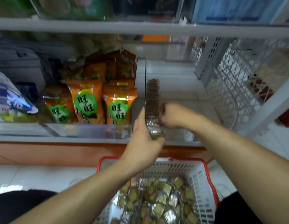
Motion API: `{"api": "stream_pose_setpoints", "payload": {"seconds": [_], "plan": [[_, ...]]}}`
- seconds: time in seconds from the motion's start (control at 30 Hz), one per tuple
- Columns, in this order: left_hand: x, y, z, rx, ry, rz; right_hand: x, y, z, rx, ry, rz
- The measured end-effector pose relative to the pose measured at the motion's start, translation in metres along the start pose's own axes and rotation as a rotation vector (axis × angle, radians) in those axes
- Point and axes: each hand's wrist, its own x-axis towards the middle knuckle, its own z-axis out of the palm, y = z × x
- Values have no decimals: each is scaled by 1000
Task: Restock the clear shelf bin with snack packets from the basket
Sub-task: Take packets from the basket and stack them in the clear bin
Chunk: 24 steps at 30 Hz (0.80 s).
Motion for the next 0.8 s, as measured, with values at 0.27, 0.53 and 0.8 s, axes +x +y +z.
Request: {"api": "stream_pose_setpoints", "payload": {"seconds": [0.27,0.53,0.8], "plan": [[-65,-55,39,-40,174,-17,-73,1,35,232,553,-655],[-99,-192,38,799,-789,-303,-105,77,174,-437,-665,-314],[-78,-261,79,666,-662,-475,-91,112,273,-237,-683,-189]]}}
